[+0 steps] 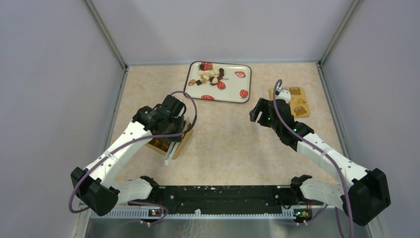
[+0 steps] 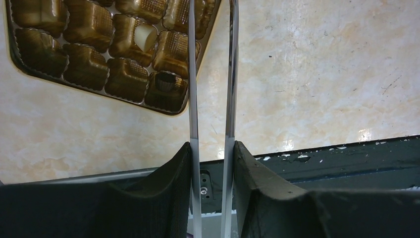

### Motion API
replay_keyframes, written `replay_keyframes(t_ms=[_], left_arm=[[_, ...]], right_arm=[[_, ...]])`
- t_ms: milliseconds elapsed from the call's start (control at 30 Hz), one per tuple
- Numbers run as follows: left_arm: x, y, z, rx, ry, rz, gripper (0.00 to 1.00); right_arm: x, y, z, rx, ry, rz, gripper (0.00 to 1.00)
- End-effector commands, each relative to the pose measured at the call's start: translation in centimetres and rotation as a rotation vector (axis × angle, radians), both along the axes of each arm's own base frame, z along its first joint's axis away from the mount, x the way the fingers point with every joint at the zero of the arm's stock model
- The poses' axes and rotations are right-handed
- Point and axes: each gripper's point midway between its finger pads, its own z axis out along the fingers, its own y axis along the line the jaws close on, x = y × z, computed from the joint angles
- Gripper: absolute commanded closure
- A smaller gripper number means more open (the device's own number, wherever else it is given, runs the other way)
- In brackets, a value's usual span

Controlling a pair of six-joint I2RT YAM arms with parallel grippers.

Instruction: Pack the chocolate

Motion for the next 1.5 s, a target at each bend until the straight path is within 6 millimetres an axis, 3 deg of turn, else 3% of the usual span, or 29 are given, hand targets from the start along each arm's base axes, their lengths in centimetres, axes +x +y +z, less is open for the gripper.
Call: replay_keyframes(t_ms=[0,267,467,567,667,733,867,1067,1233,1333,1467], left_arm=[[0.8,-0.4,0.1,-0.017,-0.031,0.011,0.68],[0.7,-0.1,-0.5,-0.005,-0.025,0.022,0.54],[0.9,-0.2,0.0,-0.011,-0.038,0.025,0.51],[1.1,-0.1,0.7,-0.010,-0.051,0.028,0.60],[1.8,-0.1,2.7,-0.019,-0.100,0.038,0.77],[2.6,-0.5,4.5,-0.042,-0.148,0.035,0.80],[5.7,-2.3,7.6,-0.105,-0.274,0.010,0.83],[13.1,-6.6,10.3,-0.182,-0.435,-0.006,0.86],[19.4,-8.7,9.2,-0.175,-0.452,-0.005,0.82],[22.8,-10.0,7.3,-0.159,-0.430,-0.021,0.79],[25.4,-11.6,5.2,-0.159,-0.403,-0.029,0.66]], right_arm=[[0.5,0.0,1.4,0.015,-0.042,-0.010,0.30],[0.4,0.0,1.2,0.016,-0.038,-0.009,0.30],[0.4,0.1,1.2,0.020,-0.039,-0.008,0.30],[0.4,0.1,1.2,0.022,-0.039,-0.008,0.30],[0.4,0.1,1.2,0.020,-0.038,-0.008,0.30],[0.4,0.0,1.2,0.017,-0.039,-0.010,0.30],[0.4,0.0,1.2,0.019,-0.041,-0.010,0.30],[0.4,0.0,1.6,0.018,-0.046,-0.010,0.30],[0.1,-1.2,2.4,-0.020,-0.056,-0.039,0.30],[-0.5,-2.3,2.4,-0.040,-0.062,-0.070,0.30],[-1.2,-3.2,2.0,-0.045,-0.052,-0.099,0.30]])
